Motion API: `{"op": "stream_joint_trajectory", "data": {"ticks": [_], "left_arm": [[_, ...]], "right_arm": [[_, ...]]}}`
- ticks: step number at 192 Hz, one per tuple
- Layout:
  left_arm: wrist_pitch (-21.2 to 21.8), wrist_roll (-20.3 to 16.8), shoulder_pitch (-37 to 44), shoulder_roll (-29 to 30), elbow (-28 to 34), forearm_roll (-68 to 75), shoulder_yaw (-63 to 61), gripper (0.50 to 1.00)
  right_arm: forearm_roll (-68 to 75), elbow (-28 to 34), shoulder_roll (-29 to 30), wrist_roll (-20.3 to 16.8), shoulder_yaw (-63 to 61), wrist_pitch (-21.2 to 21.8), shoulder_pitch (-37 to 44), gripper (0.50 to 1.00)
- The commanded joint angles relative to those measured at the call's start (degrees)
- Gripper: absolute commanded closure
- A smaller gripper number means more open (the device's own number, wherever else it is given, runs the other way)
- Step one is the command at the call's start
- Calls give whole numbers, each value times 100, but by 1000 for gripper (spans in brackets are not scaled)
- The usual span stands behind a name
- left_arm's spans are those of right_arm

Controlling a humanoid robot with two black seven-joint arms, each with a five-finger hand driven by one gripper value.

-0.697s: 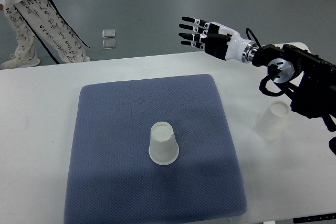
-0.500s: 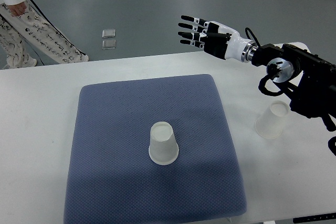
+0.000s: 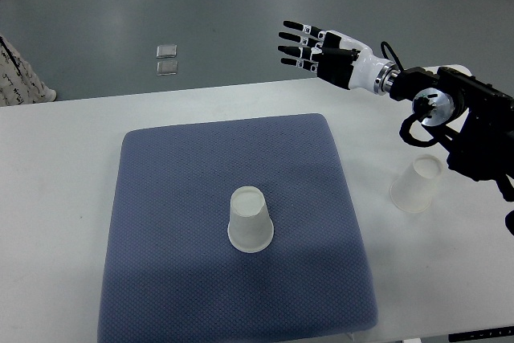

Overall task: Stack paper cups
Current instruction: 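Raise the right hand and move it toward the loose white paper cup, then lower the right hand beside the white paper cup off the pad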

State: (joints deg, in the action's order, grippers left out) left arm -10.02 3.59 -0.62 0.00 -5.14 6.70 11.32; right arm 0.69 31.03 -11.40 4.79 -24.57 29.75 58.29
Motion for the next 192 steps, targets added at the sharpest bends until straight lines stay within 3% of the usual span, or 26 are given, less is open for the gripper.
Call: {"op": "stream_joint_trajectory", "data": {"ticks": [1,45,115,192], "left_arm": [[0,1,0,0,-5,-2,1,500],[0,1,0,0,4,-2,1,500],[0,1,0,0,4,-2,1,500],[0,1,0,0,4,-2,1,500]], "right_arm": [[10,-9,-12,22,-4,-22,-2,576],[19,-44,-240,330,-4,-233,-2,579],[-200,26,-759,321,40,-171,6,579],[-3127,1582,-2279,330,110,-180,130,579]]}}
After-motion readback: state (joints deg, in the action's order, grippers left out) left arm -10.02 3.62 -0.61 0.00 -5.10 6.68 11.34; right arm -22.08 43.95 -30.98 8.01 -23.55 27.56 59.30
